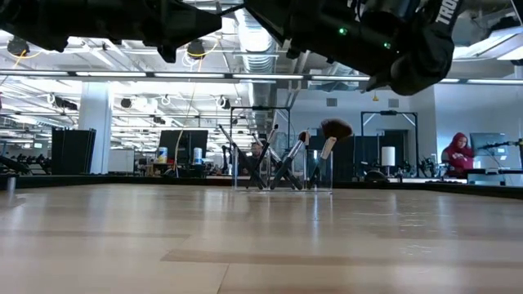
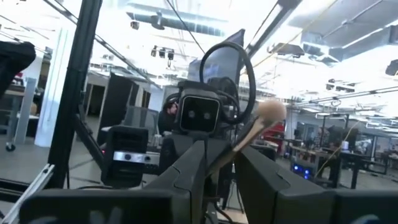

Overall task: Put items in baskets/containers
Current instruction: Put the eyeshadow brush into the transparent organizer

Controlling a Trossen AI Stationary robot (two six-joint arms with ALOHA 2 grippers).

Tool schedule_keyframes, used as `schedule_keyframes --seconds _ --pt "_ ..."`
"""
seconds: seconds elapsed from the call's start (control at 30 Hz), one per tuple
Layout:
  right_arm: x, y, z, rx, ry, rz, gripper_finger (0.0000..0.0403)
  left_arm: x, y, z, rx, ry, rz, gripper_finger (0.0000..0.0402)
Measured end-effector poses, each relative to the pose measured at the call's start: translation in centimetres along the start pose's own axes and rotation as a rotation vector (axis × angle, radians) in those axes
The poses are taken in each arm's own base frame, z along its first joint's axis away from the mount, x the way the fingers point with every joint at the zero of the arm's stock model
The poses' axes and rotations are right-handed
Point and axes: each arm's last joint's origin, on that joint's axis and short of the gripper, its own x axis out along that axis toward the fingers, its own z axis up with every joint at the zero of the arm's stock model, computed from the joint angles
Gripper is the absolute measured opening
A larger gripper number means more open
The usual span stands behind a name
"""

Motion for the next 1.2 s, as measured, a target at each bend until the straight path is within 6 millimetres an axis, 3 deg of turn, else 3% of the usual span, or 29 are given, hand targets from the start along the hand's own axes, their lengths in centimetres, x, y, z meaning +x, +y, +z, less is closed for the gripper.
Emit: schedule_keyframes --seconds 0.3,0.57,0.8,1.03,1.2 --pt "0.0 0.0 0.1 0.000 -0.010 0.003 0.0070 0.0 0.0 0.0 0.020 0.004 0.003 0.0014" --pt "0.0 0.0 0.1 0.005 -0.011 0.008 0.0011 0.0 0.0 -0.1 0.024 0.007 0.000 0.0027" --pt "0.1 0.4 0.2 0.057 -0.012 0.003 0.0011 0.1 0.4 -0.6 0.038 0.057 0.027 0.0035" --pt "0.1 1.0 -0.4 0.072 0.087 -0.079 0.0011 0.2 1.6 -1.9 0.040 0.178 0.146 0.0066" --pt "-0.1 1.2 -1.0 -0.013 0.242 -0.270 0.0006 0.2 2.2 -2.6 -0.010 0.238 0.214 0.0099"
